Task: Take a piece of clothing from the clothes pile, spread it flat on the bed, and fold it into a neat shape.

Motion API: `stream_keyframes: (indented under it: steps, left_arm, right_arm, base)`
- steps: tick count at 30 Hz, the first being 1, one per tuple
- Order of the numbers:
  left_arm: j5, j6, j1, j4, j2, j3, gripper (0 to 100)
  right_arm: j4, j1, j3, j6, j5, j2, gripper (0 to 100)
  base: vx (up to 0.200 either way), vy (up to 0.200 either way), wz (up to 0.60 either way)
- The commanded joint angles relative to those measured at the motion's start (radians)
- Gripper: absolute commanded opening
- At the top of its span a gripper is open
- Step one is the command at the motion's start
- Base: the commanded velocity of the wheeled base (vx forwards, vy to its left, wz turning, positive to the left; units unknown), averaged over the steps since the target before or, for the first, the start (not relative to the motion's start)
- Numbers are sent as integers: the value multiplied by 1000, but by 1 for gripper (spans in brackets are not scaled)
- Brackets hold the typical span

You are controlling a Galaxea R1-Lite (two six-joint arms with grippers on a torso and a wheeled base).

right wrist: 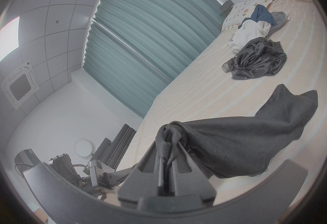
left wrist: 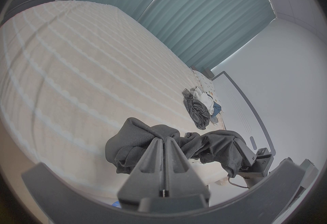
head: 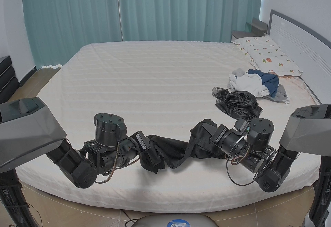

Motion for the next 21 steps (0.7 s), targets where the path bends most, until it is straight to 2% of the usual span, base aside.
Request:
stream_keyframes:
  steps: [1, 10, 16, 21]
  left_arm:
    - [0, -1, 0, 0, 1, 1, 0]
    - [0, 1, 0, 0, 3, 4, 0]
    - [0, 1, -3, 0, 3, 16, 0]
    - [3, 1, -35, 0, 3, 19, 0]
  right_arm:
    - [-10, 0, -2, 1, 0, -1, 0]
    - [-9, -3, 0, -1, -5, 2, 0]
    - [-7, -13, 20, -2, -6, 8, 0]
    - [-7, -26, 37, -13, -6, 7, 0]
  base:
    - [0, 200, 0]
    - [0, 200, 0]
    - [0, 0, 0]
    - [-200, 0, 0]
